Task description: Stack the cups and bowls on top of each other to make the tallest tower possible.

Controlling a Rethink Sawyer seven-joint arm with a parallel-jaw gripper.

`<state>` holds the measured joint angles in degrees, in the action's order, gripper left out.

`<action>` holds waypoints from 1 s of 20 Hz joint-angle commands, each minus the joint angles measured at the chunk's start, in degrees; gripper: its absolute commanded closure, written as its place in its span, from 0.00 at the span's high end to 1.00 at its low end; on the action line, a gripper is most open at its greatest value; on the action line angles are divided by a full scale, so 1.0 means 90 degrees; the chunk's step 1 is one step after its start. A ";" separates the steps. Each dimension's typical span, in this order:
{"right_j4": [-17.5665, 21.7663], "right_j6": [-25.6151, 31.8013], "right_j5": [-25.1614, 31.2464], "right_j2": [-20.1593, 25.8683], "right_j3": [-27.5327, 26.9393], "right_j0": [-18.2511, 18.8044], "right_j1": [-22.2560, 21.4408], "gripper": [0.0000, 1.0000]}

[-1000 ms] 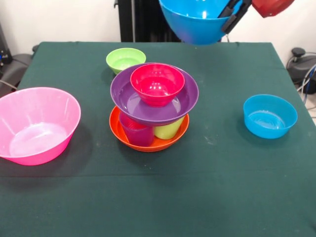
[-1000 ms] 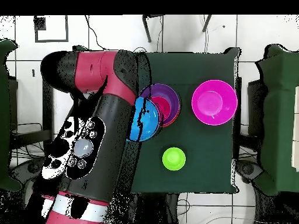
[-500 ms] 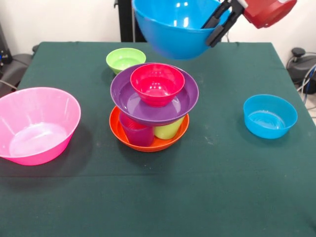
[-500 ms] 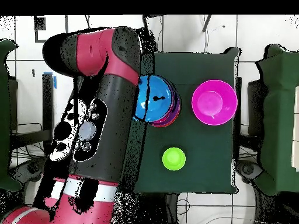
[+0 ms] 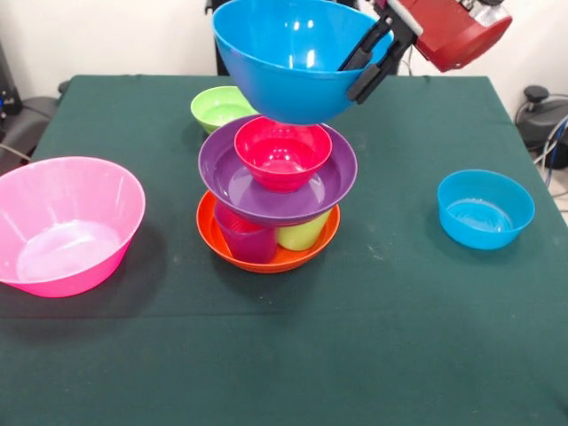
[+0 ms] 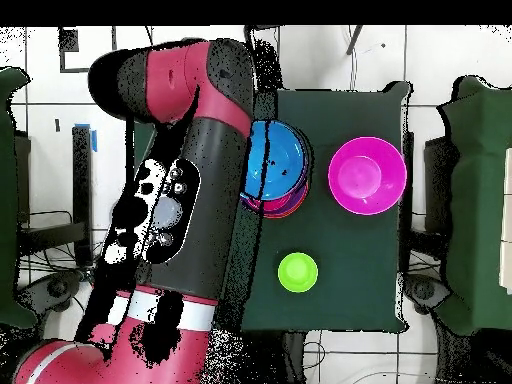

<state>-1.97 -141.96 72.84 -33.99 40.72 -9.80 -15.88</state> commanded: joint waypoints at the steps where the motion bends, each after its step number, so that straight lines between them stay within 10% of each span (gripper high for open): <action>1: 0.0390 0.1410 -0.0645 0.0971 0.0826 -0.0020 -0.0144 0.00; 20: 0.0609 0.1757 -0.1404 0.1510 0.2335 0.0229 -0.0763 0.00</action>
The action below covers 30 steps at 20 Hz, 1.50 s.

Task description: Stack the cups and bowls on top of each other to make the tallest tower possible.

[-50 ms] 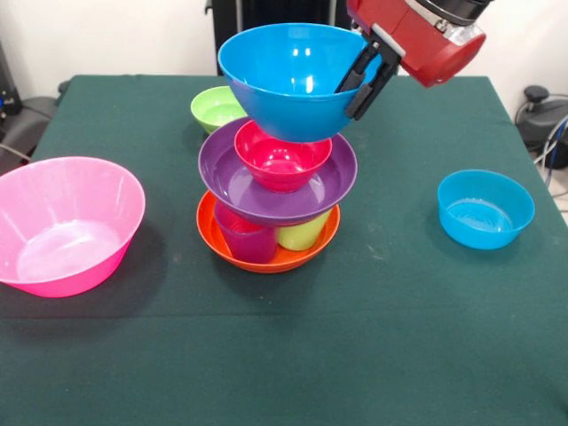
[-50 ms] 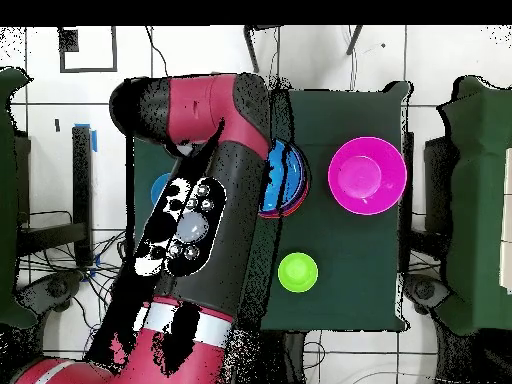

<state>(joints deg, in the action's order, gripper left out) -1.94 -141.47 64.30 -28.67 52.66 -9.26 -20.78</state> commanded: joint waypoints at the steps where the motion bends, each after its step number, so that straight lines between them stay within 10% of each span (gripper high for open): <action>1: 0.0661 0.1671 -0.0475 0.0886 0.1026 0.0153 -0.0224 0.00; 30: 0.0732 0.1106 -0.1356 0.1525 0.1853 0.0430 -0.0475 0.00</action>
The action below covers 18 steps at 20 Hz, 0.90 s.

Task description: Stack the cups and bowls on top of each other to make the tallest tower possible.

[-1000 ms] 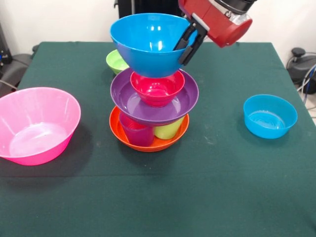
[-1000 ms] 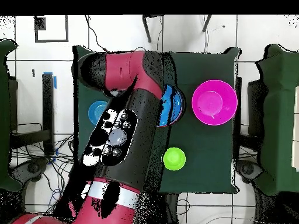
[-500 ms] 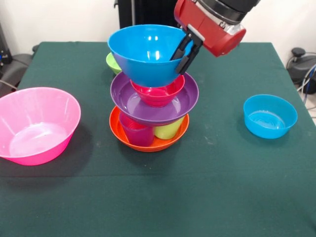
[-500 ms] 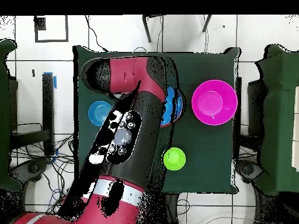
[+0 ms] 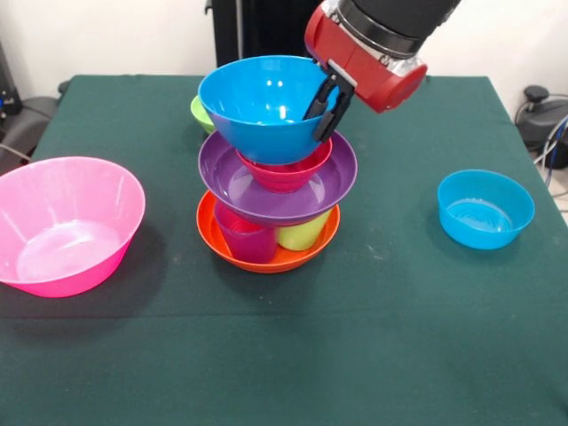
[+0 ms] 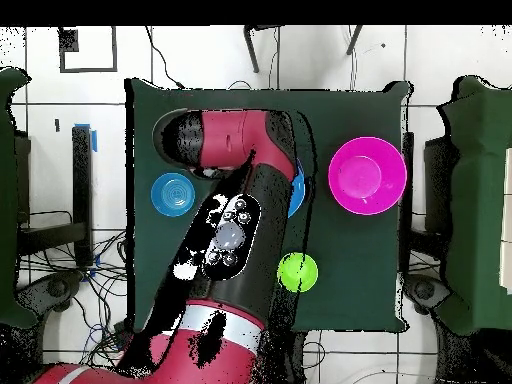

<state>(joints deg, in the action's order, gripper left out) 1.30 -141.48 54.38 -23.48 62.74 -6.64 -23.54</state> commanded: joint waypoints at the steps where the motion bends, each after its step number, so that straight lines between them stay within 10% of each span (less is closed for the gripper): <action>1: 0.0360 0.1129 -0.0259 0.0984 0.0763 0.0159 -0.0182 0.00; 18: 0.0485 0.0971 -0.0446 0.1155 0.0787 0.0181 -0.0182 0.00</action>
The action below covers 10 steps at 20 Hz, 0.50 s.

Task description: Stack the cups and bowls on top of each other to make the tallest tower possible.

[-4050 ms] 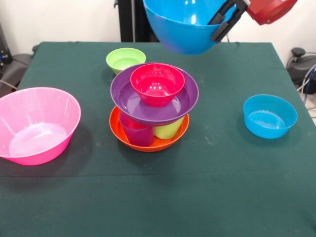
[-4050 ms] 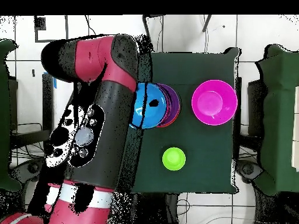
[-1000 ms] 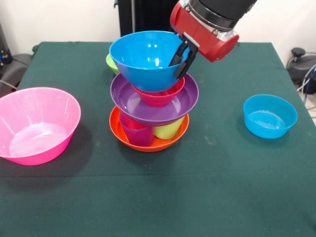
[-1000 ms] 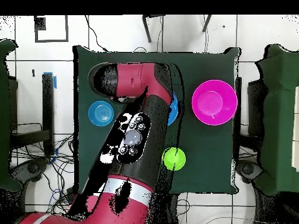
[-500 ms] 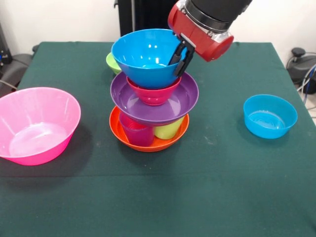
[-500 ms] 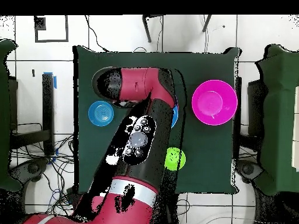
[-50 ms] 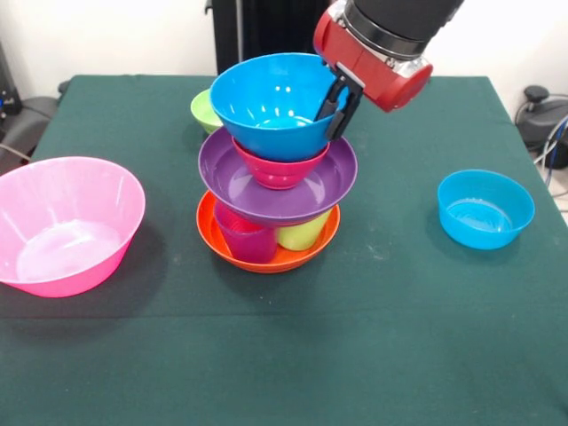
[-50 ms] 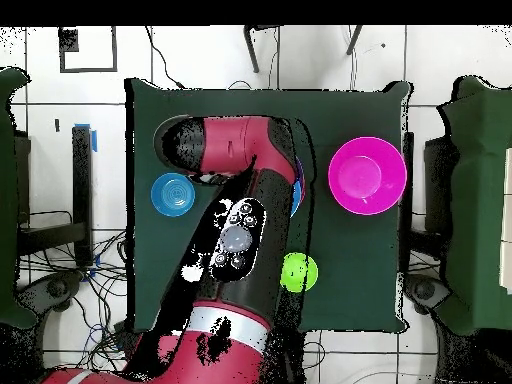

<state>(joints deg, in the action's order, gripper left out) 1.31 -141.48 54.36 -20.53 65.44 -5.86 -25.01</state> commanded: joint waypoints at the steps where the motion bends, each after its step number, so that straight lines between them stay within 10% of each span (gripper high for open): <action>1: 0.0501 0.0948 -0.0464 0.0818 0.0461 0.0085 0.0000 0.00; 10: 0.0716 0.0816 -0.0675 0.0613 0.0297 0.0000 0.0130 0.00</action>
<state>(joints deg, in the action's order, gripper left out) 1.87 -141.48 51.82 -20.34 65.44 -5.86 -24.98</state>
